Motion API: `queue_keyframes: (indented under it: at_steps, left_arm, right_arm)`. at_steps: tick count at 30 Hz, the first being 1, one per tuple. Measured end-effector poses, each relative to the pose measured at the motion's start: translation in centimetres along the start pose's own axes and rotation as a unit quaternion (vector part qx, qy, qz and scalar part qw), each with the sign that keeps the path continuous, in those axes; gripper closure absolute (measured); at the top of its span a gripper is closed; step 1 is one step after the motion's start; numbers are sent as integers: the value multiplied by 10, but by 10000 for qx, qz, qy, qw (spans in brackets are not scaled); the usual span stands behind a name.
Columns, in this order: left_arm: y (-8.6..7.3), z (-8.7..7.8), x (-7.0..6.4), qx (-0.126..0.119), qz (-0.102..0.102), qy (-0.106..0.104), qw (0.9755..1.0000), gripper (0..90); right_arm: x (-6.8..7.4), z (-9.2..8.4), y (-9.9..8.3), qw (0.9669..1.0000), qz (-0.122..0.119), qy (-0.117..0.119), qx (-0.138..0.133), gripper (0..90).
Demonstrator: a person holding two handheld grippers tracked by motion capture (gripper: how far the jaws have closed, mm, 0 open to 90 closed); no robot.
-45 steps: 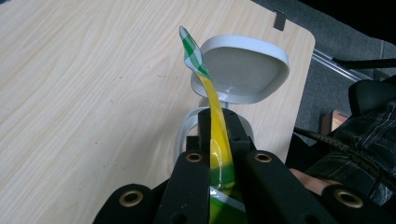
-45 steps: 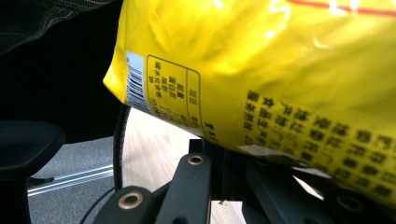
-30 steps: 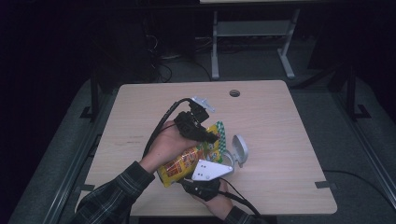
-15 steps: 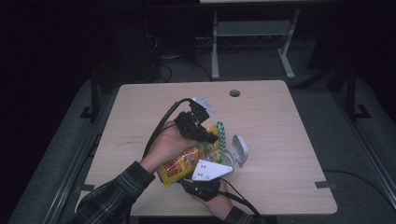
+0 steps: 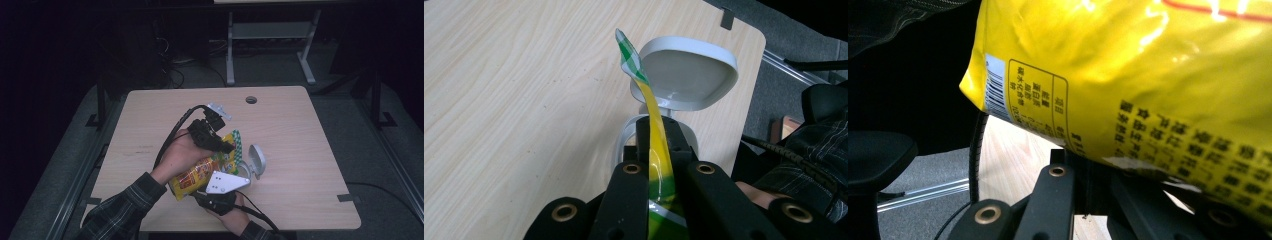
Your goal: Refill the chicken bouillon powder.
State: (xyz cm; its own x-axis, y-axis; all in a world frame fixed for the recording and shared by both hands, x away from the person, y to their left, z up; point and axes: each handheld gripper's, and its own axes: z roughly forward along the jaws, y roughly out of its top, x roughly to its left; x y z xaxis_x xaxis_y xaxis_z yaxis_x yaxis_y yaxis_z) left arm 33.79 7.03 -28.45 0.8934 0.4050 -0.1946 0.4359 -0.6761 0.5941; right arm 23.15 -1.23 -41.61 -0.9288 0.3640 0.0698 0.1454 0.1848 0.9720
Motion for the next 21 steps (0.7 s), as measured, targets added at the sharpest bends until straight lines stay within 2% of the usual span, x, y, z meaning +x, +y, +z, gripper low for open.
queue_keyframes:
  at_steps: [21]
  left_arm:
    - [1,2,0,38,-34,-7,10000,899]
  right_arm:
    - [0,0,0,10000,18,1,-9,900]
